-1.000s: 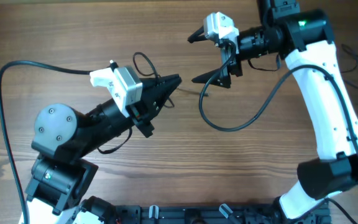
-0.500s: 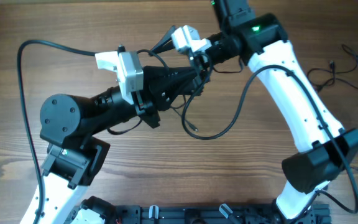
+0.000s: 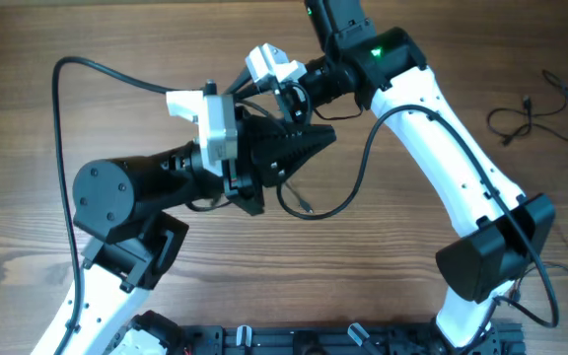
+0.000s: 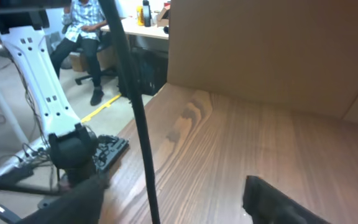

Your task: Untangle cables

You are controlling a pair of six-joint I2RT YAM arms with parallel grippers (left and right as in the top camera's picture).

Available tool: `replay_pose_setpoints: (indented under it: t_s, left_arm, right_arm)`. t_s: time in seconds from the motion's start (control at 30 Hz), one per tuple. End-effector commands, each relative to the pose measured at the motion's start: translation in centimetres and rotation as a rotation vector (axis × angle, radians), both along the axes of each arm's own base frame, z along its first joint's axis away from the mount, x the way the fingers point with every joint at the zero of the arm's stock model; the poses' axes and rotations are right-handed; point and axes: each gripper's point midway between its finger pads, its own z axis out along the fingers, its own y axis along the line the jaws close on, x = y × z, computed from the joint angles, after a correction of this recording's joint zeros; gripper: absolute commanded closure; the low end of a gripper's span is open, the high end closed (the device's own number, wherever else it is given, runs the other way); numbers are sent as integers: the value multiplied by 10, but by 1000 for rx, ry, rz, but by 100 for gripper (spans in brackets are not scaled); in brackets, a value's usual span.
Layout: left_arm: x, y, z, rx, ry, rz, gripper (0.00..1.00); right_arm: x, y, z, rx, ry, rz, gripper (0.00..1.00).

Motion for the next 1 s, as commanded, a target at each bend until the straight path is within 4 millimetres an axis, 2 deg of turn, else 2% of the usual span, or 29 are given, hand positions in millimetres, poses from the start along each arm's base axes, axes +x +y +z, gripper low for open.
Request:
replay_pose_setpoints:
  t_s: [0.0, 0.03, 0.07, 0.1, 0.13, 0.17, 0.2, 0.27, 0.33, 0.37, 0.4, 0.43, 0.5, 0.53, 0.6, 0.7, 0.77, 0.83, 0.87, 0.97]
  left_arm:
    - [-2, -3, 1, -1, -4, -28, 96]
    - [-3, -3, 3, -6, -14, -28, 96]
    - [-3, -3, 5, -13, -26, -27, 96]
    - [-4, -3, 6, -16, -31, -27, 96]
    - [-4, -2, 6, -18, -34, -27, 96]
    - [-5, -2, 8, -21, -41, -27, 96]
    - [-5, -2, 8, -24, -45, -27, 96]
    - [-5, -2, 9, -25, -47, -27, 96]
    - [-5, -2, 8, -23, -43, -27, 96]
    - [-4, -2, 7, -20, -39, -27, 95]
    - [-2, -3, 4, -10, -21, -26, 89]
    - [-1, -4, 0, 1, -2, -26, 88]
    - [3, -6, -8, 27, 44, -26, 84]
    - [5, -8, -13, 41, 70, -26, 83]
    - [10, -10, -25, 73, 127, -26, 81]
    - [18, -12, -47, 138, 213, -12, 78]
    - [30, -8, -63, 176, 283, 30, 76]
    - [56, 5, -85, 208, 404, 147, 79]
    - [71, 15, -99, 224, 472, 229, 78]
    - [108, 51, -142, 279, 652, 495, 77]
  right_arm:
    - [-7, 11, -8, -7, 42, 35, 17]
    - [-11, 14, -8, -7, 42, 45, 17]
    - [-14, 16, -8, -7, 43, 53, 22]
    - [-15, 17, -8, -7, 42, 56, 35]
    - [-15, 17, -8, -7, 43, 57, 54]
    - [-15, 17, -8, -8, 44, 57, 86]
    - [-15, 17, -8, -9, 45, 56, 96]
    - [-12, 17, -12, -32, 49, 39, 96]
    - [2, 17, -24, -119, 69, -42, 96]
    - [19, 14, -34, -196, 95, -139, 96]
    - [45, 8, -45, -285, 130, -283, 96]
    - [68, -1, -54, -348, 154, -411, 96]
    - [127, -42, -73, -467, 210, -750, 96]
    - [153, -70, -78, -500, 221, -893, 96]
    - [189, -123, -82, -524, 268, -1106, 96]
    - [216, -188, -82, -510, 332, -1262, 96]
    - [227, -219, -81, -497, 356, -1328, 96]
    - [235, -252, -80, -479, 377, -1395, 96]
    - [238, -266, -79, -470, 391, -1425, 96]
    - [244, -295, -78, -443, 441, -1496, 96]
